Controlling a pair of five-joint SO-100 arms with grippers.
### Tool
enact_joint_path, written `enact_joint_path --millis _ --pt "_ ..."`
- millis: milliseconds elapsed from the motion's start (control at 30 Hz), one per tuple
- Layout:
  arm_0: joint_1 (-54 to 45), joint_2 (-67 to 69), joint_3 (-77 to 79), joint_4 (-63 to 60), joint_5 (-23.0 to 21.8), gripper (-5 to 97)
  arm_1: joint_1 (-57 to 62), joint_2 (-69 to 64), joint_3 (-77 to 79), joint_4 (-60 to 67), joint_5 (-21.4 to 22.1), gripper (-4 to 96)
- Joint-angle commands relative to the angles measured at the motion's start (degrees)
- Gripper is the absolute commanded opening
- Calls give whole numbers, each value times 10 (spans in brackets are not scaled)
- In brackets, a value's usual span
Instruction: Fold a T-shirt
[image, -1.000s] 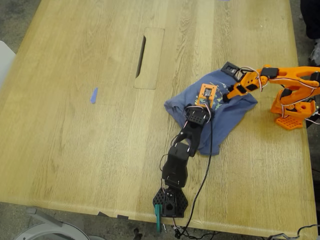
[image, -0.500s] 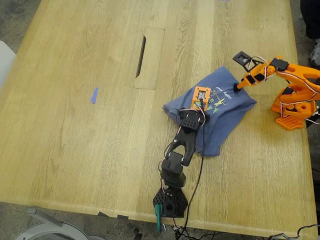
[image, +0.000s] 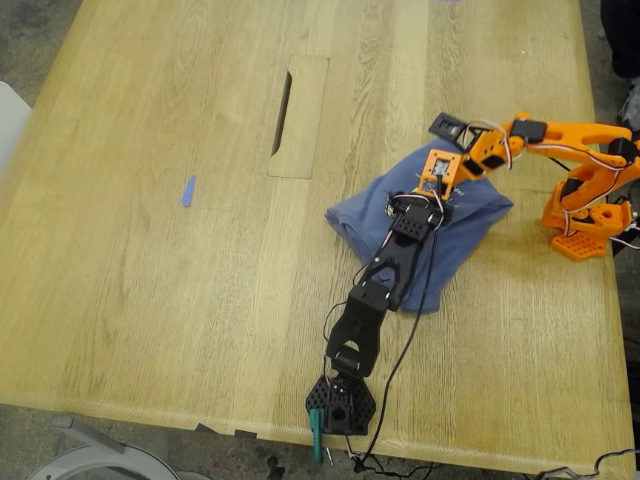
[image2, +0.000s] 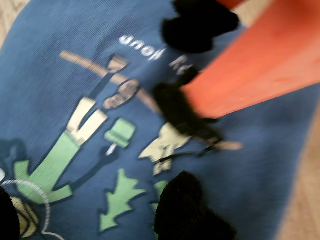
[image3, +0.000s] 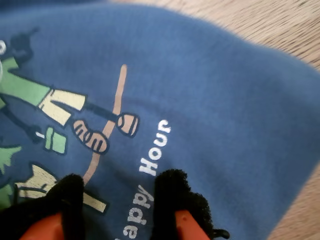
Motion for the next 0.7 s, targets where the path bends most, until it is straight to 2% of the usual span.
enact_joint_path --millis 0,300,667 --pt "-32 58 71 -45 -6 449 11 17 35 -29 1 216" --pt "-92 197 281 -80 -3 452 101 119 146 -22 -9 211" --pt "-156 337 302 -18 -2 463 207 223 143 47 -13 196"
